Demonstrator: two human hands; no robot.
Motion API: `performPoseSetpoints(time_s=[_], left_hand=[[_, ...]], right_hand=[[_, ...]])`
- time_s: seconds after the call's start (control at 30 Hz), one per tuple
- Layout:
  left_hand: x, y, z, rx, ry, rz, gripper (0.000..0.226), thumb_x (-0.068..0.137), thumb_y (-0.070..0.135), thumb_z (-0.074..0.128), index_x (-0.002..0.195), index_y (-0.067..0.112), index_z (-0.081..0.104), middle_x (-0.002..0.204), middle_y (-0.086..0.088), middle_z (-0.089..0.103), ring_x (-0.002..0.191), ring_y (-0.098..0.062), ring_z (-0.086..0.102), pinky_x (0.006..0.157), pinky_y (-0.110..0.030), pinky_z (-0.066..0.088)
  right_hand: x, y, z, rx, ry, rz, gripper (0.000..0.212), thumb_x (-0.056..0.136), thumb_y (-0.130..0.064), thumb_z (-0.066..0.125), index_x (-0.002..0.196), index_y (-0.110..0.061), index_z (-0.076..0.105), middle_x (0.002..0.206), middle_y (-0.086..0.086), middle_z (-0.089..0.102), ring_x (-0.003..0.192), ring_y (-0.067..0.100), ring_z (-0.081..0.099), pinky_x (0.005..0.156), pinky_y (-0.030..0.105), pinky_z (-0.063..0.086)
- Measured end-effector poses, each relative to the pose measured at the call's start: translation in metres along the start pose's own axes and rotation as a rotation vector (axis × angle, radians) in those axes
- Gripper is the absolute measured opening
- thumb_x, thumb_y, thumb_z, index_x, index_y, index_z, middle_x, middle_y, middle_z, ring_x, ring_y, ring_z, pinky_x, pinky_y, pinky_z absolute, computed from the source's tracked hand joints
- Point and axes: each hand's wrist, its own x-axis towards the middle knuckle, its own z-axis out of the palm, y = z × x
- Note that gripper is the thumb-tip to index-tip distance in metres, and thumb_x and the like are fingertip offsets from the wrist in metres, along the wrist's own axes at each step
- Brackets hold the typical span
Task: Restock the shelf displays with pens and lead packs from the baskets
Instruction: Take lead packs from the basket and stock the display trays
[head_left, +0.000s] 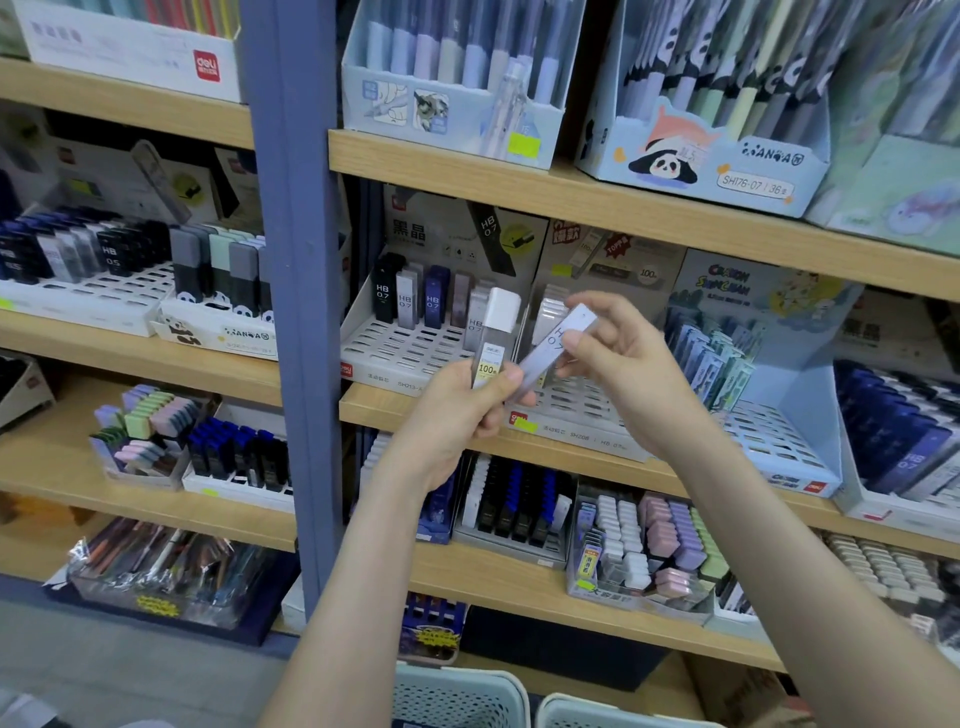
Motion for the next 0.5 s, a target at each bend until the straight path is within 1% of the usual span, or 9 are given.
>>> performPoseSetpoints(time_s=[0.1,0.23,0.33,0.37,0.43,0.5], left_hand=[[0.0,-0.001,0.007,0.038,-0.027,0.012,0.006,0.096,0.013,0.056,0.09,0.015,0.058,0.074,0.001,0.071,0.046,-0.004,0.038,0.046,-0.013,0.034],[0.0,-0.007,0.018,0.075,-0.032,0.021,0.007,0.095,0.013,0.057,0.09,0.017,0.058,0.08,-0.001,0.072,0.047,-0.004,0.039,0.049,-0.014,0.036],[-0.001,-0.008,0.032,0.078,-0.019,0.04,0.009,0.096,0.021,0.056,0.09,0.02,0.062,0.082,0.001,0.072,0.048,-0.003,0.042,0.05,-0.015,0.037],[-0.002,-0.009,0.039,0.088,-0.005,0.049,0.013,0.098,0.026,0.053,0.091,0.021,0.063,0.081,0.001,0.071,0.049,-0.002,0.044,0.051,-0.016,0.038],[-0.002,-0.009,0.059,0.079,0.025,0.059,0.021,0.1,0.031,0.047,0.092,0.02,0.064,0.08,-0.001,0.068,0.052,-0.004,0.048,0.053,-0.018,0.04],[-0.002,-0.011,0.08,0.042,0.021,0.073,0.023,0.102,0.029,0.045,0.093,0.017,0.063,0.08,0.0,0.069,0.052,-0.004,0.049,0.05,-0.017,0.039]], right_hand=[[-0.005,0.003,-0.001,0.08,0.021,0.029,0.016,0.094,-0.004,0.054,0.108,-0.008,0.058,0.088,0.011,0.068,0.076,0.017,0.062,0.065,0.024,0.051],[-0.013,0.001,-0.011,0.059,0.053,0.054,0.011,0.094,-0.005,0.054,0.098,-0.012,0.061,0.081,0.008,0.069,0.071,0.015,0.06,0.056,0.023,0.047],[-0.024,-0.004,-0.024,0.034,0.102,0.039,0.011,0.095,-0.004,0.052,0.098,-0.012,0.06,0.076,0.003,0.068,0.063,0.008,0.059,0.052,0.017,0.045],[-0.028,-0.006,-0.031,0.026,0.125,0.029,0.01,0.096,-0.005,0.052,0.099,-0.011,0.059,0.077,0.001,0.068,0.063,0.007,0.06,0.053,0.017,0.046],[-0.04,-0.011,-0.054,0.003,0.173,0.011,0.009,0.097,-0.007,0.051,0.1,-0.011,0.058,0.078,-0.003,0.069,0.068,0.011,0.06,0.062,0.022,0.05],[-0.053,-0.016,-0.08,-0.018,0.237,0.015,0.007,0.097,-0.01,0.051,0.097,-0.012,0.057,0.077,-0.006,0.068,0.073,0.016,0.06,0.067,0.028,0.051]])
